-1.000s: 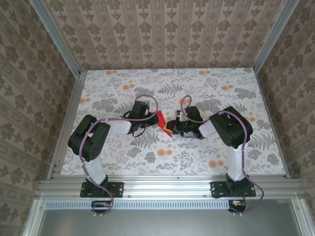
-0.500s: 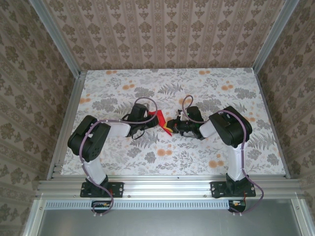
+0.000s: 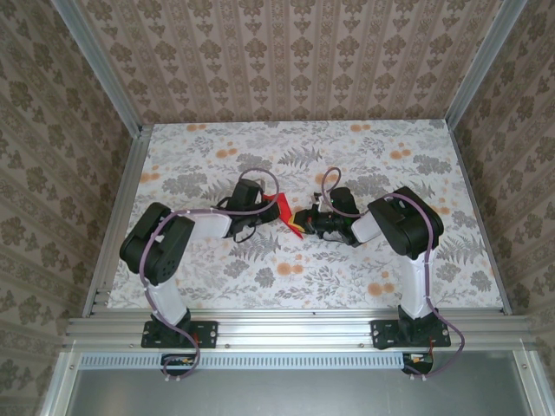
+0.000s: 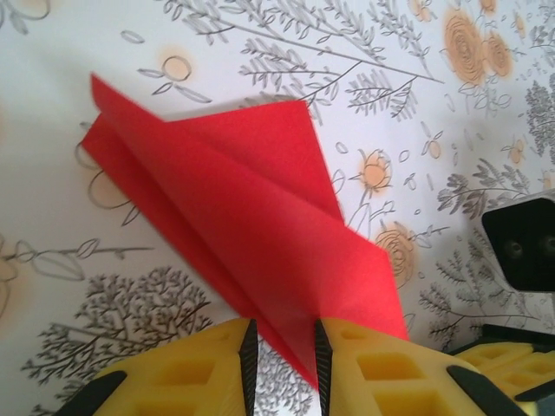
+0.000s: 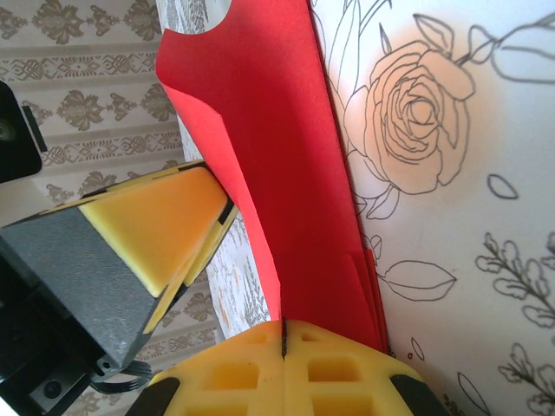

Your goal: Fold a paper plane with a square sheet of paper (pick it up from the middle)

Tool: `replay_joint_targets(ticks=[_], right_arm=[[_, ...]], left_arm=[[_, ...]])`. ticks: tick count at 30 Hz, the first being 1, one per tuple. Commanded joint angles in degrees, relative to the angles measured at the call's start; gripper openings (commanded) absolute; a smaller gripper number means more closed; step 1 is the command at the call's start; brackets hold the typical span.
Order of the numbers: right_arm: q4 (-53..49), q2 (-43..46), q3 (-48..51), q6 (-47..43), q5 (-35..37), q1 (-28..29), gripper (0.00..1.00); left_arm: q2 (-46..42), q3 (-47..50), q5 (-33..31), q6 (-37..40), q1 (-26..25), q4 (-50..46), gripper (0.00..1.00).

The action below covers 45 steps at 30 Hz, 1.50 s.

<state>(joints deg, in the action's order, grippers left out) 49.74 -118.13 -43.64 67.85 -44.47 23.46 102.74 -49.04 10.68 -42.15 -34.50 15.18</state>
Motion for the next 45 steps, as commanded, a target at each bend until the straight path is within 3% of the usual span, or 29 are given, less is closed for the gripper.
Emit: replay_joint_targets(ticks=[1,23,32,45], right_arm=[[-6.3,-3.9,2.1,1.5,1.6,-0.9,0.03],[-6.5,-4.7,2.4,1.4,1.6,-1.0,0.03],[-6.6,-5.0,2.2,1.4,1.5,-0.9,0.03],[-13.6,-0.2,1.5,-3.1,2.5,-1.0,0.14]], left_arm=[[1.2,-1.5,-0.2,1.6,-0.4,-1.6,0.28],[5.4,-6.6,-5.1,1.3,-0.8,-9.3,0.21],[7.3,-10.2,-8.3,1.9,-1.7,-17.1,0.2],[10.1,-14.1,-9.9,3.8,-2.9,-24.4,0.18]])
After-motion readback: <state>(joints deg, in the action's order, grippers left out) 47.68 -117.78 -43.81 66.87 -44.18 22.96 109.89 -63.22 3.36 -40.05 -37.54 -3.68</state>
